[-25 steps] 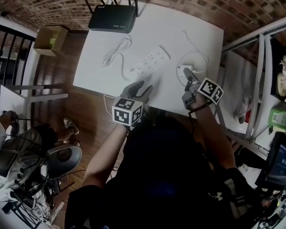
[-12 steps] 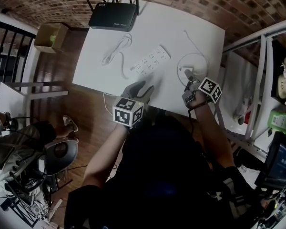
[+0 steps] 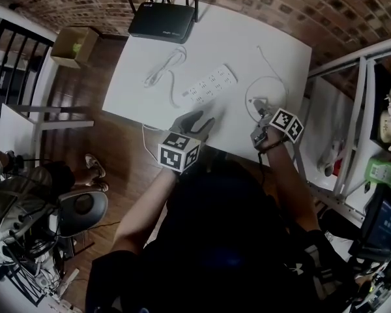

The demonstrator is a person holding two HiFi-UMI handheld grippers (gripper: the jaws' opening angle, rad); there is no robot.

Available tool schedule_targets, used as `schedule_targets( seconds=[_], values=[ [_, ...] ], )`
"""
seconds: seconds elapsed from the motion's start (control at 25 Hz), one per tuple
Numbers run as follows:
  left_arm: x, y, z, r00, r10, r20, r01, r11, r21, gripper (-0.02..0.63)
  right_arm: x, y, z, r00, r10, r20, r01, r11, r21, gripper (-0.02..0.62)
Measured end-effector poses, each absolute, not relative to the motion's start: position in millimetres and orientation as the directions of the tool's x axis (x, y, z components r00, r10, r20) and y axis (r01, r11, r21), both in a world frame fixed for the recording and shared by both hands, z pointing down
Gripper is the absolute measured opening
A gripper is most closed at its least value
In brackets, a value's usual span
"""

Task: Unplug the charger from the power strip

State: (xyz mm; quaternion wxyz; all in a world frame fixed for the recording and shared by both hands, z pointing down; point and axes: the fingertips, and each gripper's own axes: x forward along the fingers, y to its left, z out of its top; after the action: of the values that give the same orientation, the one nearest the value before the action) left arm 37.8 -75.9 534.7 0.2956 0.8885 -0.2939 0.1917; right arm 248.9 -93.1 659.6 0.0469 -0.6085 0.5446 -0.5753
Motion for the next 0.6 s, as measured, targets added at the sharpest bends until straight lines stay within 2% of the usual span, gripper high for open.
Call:
schedule_targets(
  seconds=[0.08,0.2,0.6],
  values=[
    [37,-76,532,0.755,-0.410,0.512,-0.634,-0.654,0.412,0.166,247,-91,658,-0.243,-0.689,0.683,-0.654,-0.403,-0.640,0.254],
    [38,-73,527,0.762,-0.407,0.504,-0.626,-0.661,0.414,0.166,246,-84,653,-0.216,-0.655,0.724,-0.711,-0.404,-0.577,0.279],
    [43,-72,526,0.770,-0.401,0.497,-0.616,-0.671,0.413,0.166,256,-64,654,-0.127,-0.575,0.808,-0.810,-0.411,-0.419,0.281]
  ],
)
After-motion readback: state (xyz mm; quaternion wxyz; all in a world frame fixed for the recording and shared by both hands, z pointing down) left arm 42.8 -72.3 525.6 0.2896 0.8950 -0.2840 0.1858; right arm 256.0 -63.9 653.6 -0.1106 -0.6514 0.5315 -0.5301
